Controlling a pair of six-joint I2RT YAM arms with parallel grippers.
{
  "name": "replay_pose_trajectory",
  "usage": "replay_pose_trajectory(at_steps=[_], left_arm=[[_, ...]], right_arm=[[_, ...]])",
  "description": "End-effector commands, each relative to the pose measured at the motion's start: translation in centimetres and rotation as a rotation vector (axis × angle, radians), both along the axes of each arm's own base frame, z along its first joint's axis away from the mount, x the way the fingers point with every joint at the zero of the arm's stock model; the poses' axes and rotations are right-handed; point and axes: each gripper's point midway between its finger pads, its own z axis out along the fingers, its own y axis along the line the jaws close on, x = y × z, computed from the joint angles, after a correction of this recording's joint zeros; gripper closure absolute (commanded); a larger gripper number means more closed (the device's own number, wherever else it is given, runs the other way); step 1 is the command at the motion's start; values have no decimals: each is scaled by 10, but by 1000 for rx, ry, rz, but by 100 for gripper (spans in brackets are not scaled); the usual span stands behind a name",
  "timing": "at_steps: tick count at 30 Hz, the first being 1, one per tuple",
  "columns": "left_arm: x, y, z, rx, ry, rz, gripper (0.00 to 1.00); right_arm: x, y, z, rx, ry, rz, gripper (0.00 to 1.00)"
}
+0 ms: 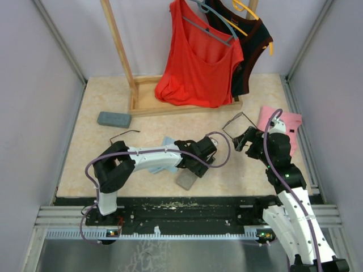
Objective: Organize the sunglasses
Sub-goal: Adjust the sunglasses case at the center of the board.
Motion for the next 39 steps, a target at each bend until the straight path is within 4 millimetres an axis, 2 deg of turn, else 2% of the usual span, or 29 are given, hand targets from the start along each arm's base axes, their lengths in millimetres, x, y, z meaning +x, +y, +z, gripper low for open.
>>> replay_pose_trajectory(at_steps=[1, 5, 8, 19, 31, 39], left_arm=[[-1, -6, 4, -42, 13, -14, 16], [-4, -6, 7, -57, 42, 0, 1], [-6, -6, 9, -67, 54, 15, 0], [-12, 8, 9, -71, 75, 49, 13], [-9, 11, 16, -69, 58, 48, 14], [-10, 14, 8, -49, 68, 49, 17]], right_arm=[[6, 2, 13, -3, -56, 19, 8], [4, 2, 12, -6, -52, 25, 8], [5, 2, 12, -9, -51, 25, 8], [5, 4, 8, -2, -43, 32, 8], [7, 6, 9, 12, -51, 33, 8], [5, 6, 9, 11, -48, 37, 8]])
